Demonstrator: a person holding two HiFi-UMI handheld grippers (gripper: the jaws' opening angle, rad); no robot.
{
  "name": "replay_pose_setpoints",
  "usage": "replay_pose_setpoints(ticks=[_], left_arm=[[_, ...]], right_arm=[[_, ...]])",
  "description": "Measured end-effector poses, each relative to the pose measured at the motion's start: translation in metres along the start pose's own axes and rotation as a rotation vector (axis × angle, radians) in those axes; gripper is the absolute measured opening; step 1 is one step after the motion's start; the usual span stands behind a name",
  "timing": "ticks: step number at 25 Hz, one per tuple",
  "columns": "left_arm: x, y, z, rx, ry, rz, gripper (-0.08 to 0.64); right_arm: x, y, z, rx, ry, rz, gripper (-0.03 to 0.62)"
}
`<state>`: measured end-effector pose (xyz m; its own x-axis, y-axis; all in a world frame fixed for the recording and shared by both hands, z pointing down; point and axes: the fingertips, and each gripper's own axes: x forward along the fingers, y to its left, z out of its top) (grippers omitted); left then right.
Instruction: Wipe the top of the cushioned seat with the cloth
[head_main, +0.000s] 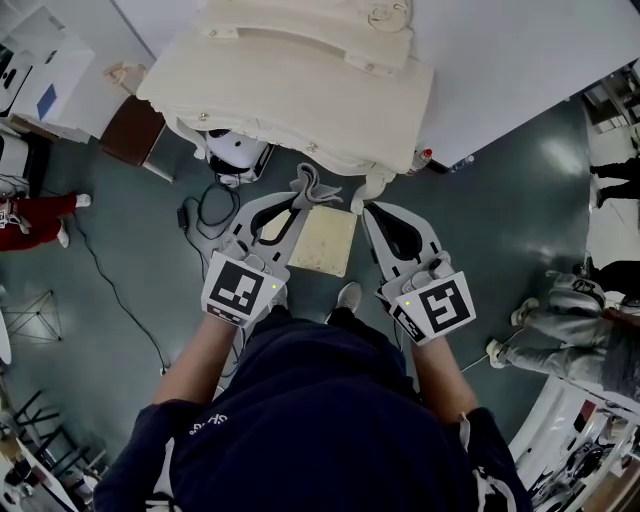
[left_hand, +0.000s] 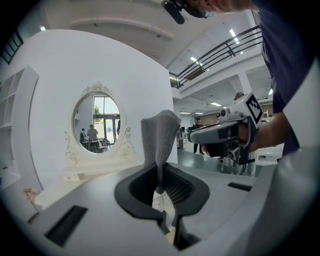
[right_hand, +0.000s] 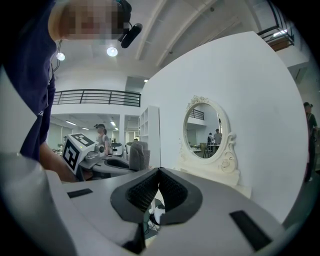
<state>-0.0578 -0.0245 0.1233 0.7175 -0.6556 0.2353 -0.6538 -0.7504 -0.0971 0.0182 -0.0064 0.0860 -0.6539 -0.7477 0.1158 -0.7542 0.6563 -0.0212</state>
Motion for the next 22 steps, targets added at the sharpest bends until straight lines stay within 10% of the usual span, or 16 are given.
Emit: replay_pose_setpoints(ticks=[22], left_arm=[[-0.0087, -0.0054, -0.0006, -0.001, 0.001, -0.001, 0.026]], right_arm=[[-0.0065, 0.0087, -0.0005, 0.021, 0.000, 0.003, 0.025]])
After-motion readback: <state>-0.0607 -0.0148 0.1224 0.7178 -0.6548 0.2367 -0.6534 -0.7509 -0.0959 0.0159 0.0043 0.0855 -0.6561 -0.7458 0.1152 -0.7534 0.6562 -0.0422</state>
